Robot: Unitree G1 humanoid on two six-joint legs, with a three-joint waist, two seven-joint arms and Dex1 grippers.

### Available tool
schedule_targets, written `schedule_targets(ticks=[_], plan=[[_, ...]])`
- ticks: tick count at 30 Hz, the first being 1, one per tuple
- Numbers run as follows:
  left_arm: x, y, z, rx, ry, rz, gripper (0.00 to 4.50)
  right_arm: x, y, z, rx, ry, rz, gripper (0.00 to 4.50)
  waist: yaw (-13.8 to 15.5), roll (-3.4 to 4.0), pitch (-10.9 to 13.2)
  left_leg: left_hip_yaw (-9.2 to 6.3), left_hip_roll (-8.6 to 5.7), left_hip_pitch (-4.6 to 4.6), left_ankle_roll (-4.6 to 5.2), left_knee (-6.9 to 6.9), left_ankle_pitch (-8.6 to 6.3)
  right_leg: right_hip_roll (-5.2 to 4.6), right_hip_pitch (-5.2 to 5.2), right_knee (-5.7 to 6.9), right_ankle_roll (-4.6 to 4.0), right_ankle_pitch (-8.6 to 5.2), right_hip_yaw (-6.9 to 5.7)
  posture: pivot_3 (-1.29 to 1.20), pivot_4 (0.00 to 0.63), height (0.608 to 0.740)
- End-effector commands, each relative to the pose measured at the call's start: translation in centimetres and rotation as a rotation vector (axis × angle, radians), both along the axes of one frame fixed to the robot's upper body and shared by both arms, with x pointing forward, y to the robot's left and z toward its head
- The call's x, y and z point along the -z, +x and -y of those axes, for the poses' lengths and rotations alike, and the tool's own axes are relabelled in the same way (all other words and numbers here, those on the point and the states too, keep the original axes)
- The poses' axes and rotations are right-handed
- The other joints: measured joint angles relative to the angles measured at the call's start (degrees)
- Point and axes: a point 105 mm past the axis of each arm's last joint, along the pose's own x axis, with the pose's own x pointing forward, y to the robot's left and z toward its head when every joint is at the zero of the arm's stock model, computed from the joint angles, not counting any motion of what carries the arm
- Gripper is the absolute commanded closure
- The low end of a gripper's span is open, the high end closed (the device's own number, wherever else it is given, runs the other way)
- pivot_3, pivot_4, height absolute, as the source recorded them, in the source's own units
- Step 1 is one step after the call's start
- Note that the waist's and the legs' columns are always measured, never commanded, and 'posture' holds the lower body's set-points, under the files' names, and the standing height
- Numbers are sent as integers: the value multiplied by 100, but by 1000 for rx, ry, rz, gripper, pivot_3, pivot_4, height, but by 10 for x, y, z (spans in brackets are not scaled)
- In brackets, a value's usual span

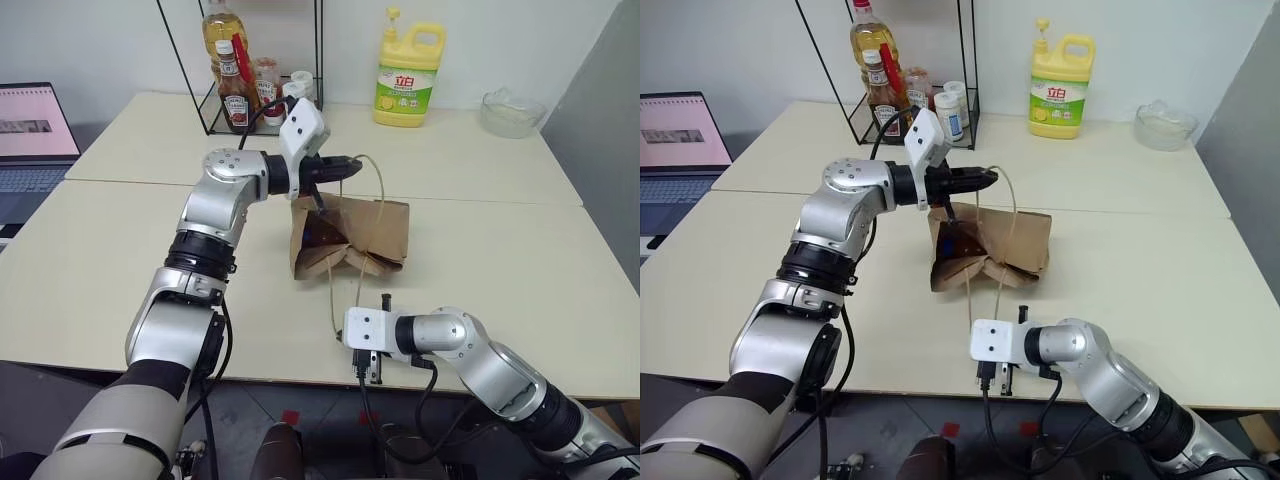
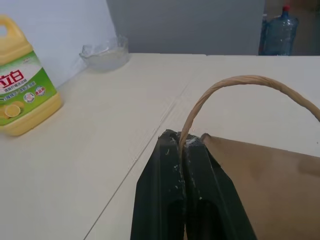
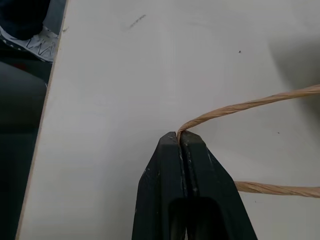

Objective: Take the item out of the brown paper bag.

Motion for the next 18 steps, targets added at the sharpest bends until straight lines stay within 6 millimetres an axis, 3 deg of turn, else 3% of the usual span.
schedule_targets(ticks=[1, 13, 18], plan=[[-63, -6, -2, -18, -115, 175, 4500, 29, -9, 11, 23, -86, -111, 4473, 0, 0, 0, 0, 0, 0, 0, -1, 0, 0, 0, 0, 0, 0, 0, 0, 150, 740], [-68, -5, -2, -30, -131, 186, 4500, 31, -8, 10, 18, -91, -109, 4473, -2, 1, 0, -2, 0, 23, 0, -7, -1, -1, 34, -26, 0, 0, -5, 0, 150, 740], [-67, -23, 2, 87, -169, 126, 4500, 19, 0, 8, 35, -54, -52, 4473, -6, 1, 0, -3, 1, 23, 0, -7, -1, -1, 34, -25, 1, 0, -5, 0, 150, 740]])
